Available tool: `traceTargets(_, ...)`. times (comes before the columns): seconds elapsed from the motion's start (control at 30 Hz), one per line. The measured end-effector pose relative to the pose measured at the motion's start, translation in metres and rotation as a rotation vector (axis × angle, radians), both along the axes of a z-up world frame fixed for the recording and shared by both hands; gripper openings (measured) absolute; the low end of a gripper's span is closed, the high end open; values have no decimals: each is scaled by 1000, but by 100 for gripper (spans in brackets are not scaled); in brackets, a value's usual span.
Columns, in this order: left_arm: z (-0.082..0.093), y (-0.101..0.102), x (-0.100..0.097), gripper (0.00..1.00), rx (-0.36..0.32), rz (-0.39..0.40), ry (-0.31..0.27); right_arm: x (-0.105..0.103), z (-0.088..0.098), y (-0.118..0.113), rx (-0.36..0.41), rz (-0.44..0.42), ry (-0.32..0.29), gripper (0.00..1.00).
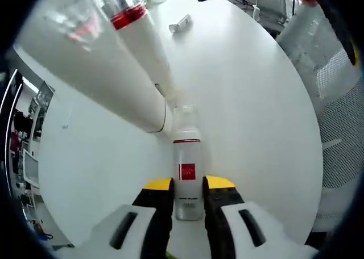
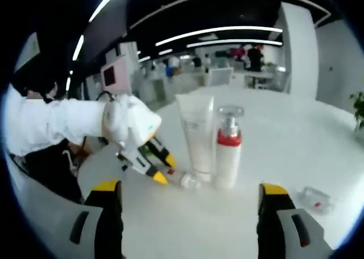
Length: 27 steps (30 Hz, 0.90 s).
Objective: Arrange the skincare products in the storage area until every visible bottle or jar stands upright without overlapping.
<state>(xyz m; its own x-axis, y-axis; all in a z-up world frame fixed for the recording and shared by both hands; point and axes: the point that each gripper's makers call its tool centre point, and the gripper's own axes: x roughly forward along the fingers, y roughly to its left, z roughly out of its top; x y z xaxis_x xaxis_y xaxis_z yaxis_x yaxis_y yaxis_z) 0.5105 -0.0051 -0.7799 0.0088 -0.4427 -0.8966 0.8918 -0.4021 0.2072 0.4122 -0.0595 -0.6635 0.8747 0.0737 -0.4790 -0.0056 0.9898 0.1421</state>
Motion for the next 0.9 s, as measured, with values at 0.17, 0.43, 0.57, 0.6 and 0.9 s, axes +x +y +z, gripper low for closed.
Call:
traceTargets(0.17, 8, -5, -2, 23, -50, 35, 6, -3, 18, 2, 22, -24, -55, 100)
traceTargets(0.43, 19, -4, -13, 23, -154, 100, -3, -11, 18, 7, 88, -56, -72, 100)
traceTargets(0.57, 25, -1, -15, 23, -200, 126, -10, -12, 18, 9, 94, -56, -73, 100)
traceTargets(0.6, 27, 0, -16, 23, -218, 135, -14, -13, 19, 10, 116, -61, -78, 100)
traceTargets(0.9, 56, 2, -28, 23, -353, 153, -62, -11, 27, 12, 157, -70, -116, 100)
